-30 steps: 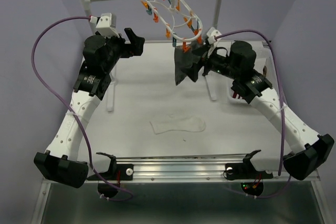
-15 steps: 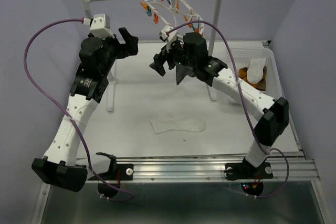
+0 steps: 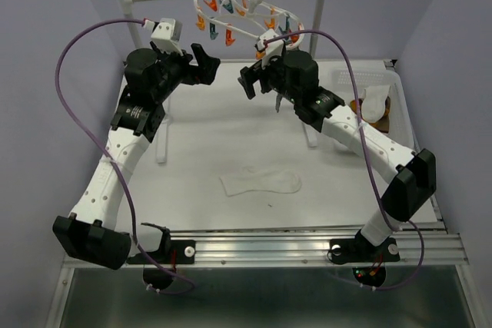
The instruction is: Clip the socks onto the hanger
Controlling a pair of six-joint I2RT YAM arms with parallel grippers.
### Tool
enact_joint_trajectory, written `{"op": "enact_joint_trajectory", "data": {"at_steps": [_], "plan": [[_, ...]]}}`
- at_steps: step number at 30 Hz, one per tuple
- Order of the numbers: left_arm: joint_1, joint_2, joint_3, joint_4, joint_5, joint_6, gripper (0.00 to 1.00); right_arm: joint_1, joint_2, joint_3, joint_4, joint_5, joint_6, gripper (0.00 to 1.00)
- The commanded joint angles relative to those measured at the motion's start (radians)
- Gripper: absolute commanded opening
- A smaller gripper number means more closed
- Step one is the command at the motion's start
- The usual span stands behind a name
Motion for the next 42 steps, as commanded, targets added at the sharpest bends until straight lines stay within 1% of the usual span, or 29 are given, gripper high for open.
{"op": "enact_joint_trajectory", "data": {"at_steps": [1,4,8,13,16,21,24,27,28,29,31,34,36,38,40,42], "plan": [[0.006,0.048,0.056,0.077,0.146,0.054,0.99,-0.025,-0.078,-0.046,0.108,0.049,0.002,1.00],[0.004,0.076,0.071,0.094,0.226,0.072,0.99,-0.045,-0.107,-0.075,0.110,0.062,0.002,1.00],[0.004,0.099,0.088,0.107,0.273,0.075,0.99,-0.071,-0.133,-0.100,0.110,0.066,0.014,1.00],[0.003,0.139,0.120,0.118,0.289,0.069,0.99,-0.082,-0.159,-0.137,0.116,0.010,0.014,1.00],[0.001,0.159,0.140,0.100,0.283,0.064,0.99,-0.091,-0.167,-0.141,0.122,0.006,0.011,1.00],[0.001,0.136,0.125,0.103,0.306,0.055,0.99,-0.132,-0.162,-0.137,0.127,0.037,0.023,1.00],[-0.001,0.107,0.102,0.132,0.313,0.052,0.99,-0.158,-0.161,-0.137,0.131,0.026,0.042,1.00],[-0.002,0.096,0.099,0.138,0.358,0.034,0.99,-0.186,-0.171,-0.151,0.139,-0.009,0.039,1.00],[-0.005,0.099,0.105,0.138,0.388,0.032,0.99,-0.186,-0.180,-0.157,0.140,-0.061,0.028,1.00],[-0.008,0.101,0.108,0.138,0.432,0.031,0.99,-0.195,-0.185,-0.167,0.142,-0.079,0.022,1.00],[-0.031,0.101,0.108,0.138,0.444,0.046,0.99,-0.195,-0.194,-0.177,0.142,-0.124,0.017,1.00],[-0.039,0.101,0.113,0.121,0.428,0.067,0.99,-0.195,-0.210,-0.190,0.142,-0.168,0.004,1.00],[-0.037,0.095,0.114,0.089,0.386,0.081,0.99,-0.204,-0.217,-0.194,0.142,-0.170,0.004,1.00],[-0.039,0.070,0.106,0.068,0.317,0.096,0.99,-0.204,-0.222,-0.197,0.142,-0.159,0.002,1.00],[-0.039,0.027,0.079,0.045,0.277,0.110,0.99,-0.204,-0.225,-0.198,0.142,-0.145,0.004,1.00],[-0.039,-0.007,0.056,0.037,0.195,0.126,0.99,-0.214,-0.226,-0.200,0.142,-0.141,0.004,1.00]]}}
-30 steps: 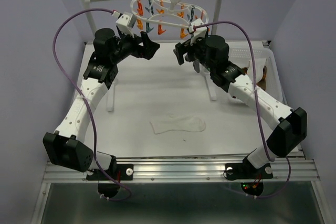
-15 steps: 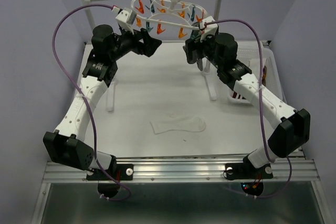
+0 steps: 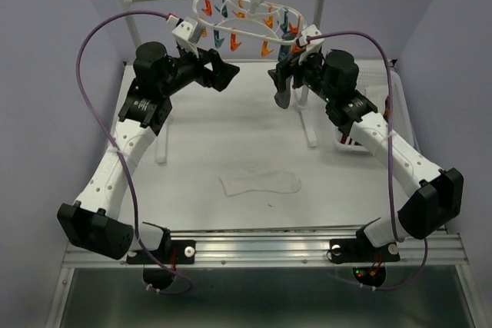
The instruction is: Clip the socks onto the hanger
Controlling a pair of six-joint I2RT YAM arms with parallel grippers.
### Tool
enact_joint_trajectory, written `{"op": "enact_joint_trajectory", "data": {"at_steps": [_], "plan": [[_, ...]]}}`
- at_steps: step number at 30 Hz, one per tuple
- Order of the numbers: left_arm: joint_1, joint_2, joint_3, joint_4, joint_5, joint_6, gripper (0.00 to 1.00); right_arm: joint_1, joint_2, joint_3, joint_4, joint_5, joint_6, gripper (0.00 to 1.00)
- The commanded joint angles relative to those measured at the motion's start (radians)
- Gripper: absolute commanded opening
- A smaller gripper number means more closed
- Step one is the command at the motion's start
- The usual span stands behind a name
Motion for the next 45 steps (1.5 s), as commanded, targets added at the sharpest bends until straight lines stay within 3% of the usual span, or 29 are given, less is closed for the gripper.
{"op": "enact_joint_trajectory", "data": {"at_steps": [1,6,11,14,20,23,26,35,45], "plan": [[0.001,-0.150,-0.038,-0.003,-0.154,0.049,0.99,-0.015,-0.033,-0.006,0.058,-0.005,-0.009,1.00],[0.004,-0.189,-0.032,-0.104,-0.378,0.085,0.99,-0.024,-0.041,-0.004,0.058,-0.004,-0.012,1.00],[0.071,-0.121,0.068,-0.179,-0.418,0.076,0.99,-0.033,-0.024,0.012,0.057,-0.002,-0.011,1.00],[0.118,-0.115,0.060,-0.150,-0.348,0.082,0.99,-0.044,-0.001,0.025,0.057,0.005,0.001,1.00],[0.208,-0.080,0.057,-0.051,-0.009,0.144,0.99,-0.062,0.022,0.043,0.058,0.010,0.003,1.00],[0.276,-0.057,0.043,0.023,0.353,0.235,0.99,-0.062,0.034,0.057,0.058,0.007,0.000,1.00],[0.306,-0.028,0.061,0.003,0.482,0.379,0.99,-0.062,0.036,0.057,0.058,0.001,0.000,1.00],[0.362,0.020,0.089,-0.070,0.533,0.719,0.99,-0.072,0.034,0.059,0.058,-0.016,-0.009,1.00],[0.368,0.132,0.207,-0.043,0.577,0.764,0.99,-0.072,0.045,0.057,0.058,-0.001,-0.014,1.00]]}}
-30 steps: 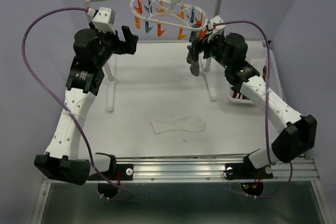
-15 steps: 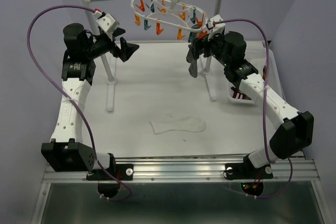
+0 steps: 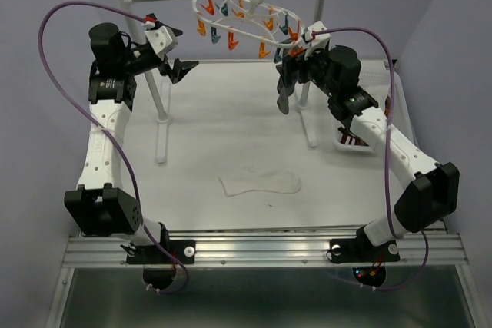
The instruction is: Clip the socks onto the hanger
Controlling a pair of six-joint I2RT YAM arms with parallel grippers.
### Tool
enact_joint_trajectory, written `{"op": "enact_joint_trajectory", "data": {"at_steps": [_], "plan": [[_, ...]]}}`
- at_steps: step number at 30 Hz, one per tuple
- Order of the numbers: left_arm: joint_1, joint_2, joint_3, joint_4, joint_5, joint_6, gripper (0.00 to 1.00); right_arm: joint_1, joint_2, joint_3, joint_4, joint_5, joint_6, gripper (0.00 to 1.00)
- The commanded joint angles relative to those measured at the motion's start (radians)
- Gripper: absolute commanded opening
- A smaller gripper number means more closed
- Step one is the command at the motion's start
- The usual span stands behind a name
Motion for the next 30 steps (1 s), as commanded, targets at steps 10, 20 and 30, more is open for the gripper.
{"op": "enact_joint_trajectory", "data": {"at_steps": [10,20,30], "plan": [[0.010,0.222,0.304,0.022,0.173,-0.028,0.99,-0.006,0.007,0.038,0.059,0.007,-0.012,1.00],[0.012,0.315,0.369,0.081,0.233,-0.074,0.96,-0.006,0.015,0.044,0.061,0.006,-0.013,1.00],[0.015,0.361,0.337,0.548,0.403,-0.450,0.90,-0.006,0.017,0.046,0.061,0.015,-0.013,1.00]]}}
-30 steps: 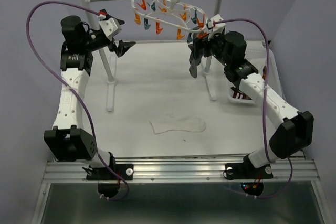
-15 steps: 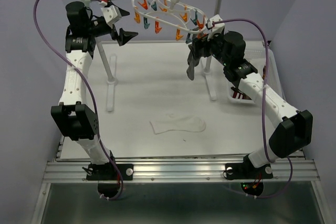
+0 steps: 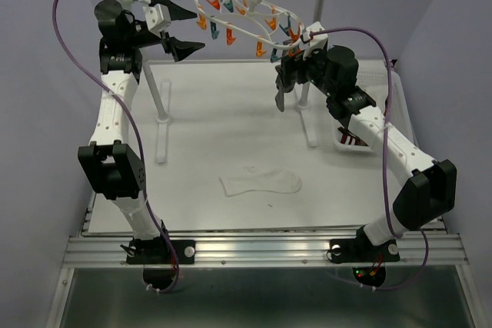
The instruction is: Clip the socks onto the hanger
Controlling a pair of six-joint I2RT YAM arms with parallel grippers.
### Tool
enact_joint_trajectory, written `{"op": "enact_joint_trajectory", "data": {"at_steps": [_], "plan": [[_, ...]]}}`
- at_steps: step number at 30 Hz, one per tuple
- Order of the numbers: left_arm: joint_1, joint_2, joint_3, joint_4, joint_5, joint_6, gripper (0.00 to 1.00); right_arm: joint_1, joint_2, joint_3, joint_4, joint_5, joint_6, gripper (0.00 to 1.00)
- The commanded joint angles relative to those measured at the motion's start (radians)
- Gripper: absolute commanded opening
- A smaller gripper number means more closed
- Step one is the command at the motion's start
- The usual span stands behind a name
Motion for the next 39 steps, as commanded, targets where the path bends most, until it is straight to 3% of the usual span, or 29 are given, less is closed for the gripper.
{"op": "enact_joint_trajectory", "data": {"at_steps": [1,7,13,19,22,23,28,32,39], "plan": [[0.010,0.037,0.057,0.241,0.099,-0.219,0.91,-0.006,-0.004,0.044,0.055,0.013,-0.009,1.00],[0.010,0.117,0.131,0.303,0.119,-0.405,0.90,-0.006,-0.002,0.050,0.055,0.054,-0.002,1.00],[0.008,0.019,-0.048,0.349,0.052,-0.395,0.90,-0.006,0.001,0.047,0.086,0.215,0.021,0.98],[-0.006,-0.129,-0.249,0.360,-0.061,-0.355,0.91,-0.006,0.003,0.009,0.216,0.330,0.067,0.75],[-0.016,-0.214,-0.360,0.360,-0.114,-0.298,0.94,-0.006,0.004,-0.014,0.286,0.385,0.083,0.45],[-0.021,-0.228,-0.378,0.361,-0.123,-0.290,0.96,-0.006,0.006,-0.016,0.293,0.398,0.083,0.41],[-0.041,-0.294,-0.460,0.360,-0.167,-0.279,0.99,-0.006,0.009,-0.022,0.324,0.459,0.067,0.36],[-0.044,-0.350,-0.521,0.360,-0.218,-0.279,0.99,-0.016,0.015,-0.016,0.324,0.471,0.057,0.23],[-0.081,-0.390,-0.575,0.360,-0.267,-0.296,0.99,-0.047,0.016,-0.011,0.324,0.381,0.043,0.22]]}}
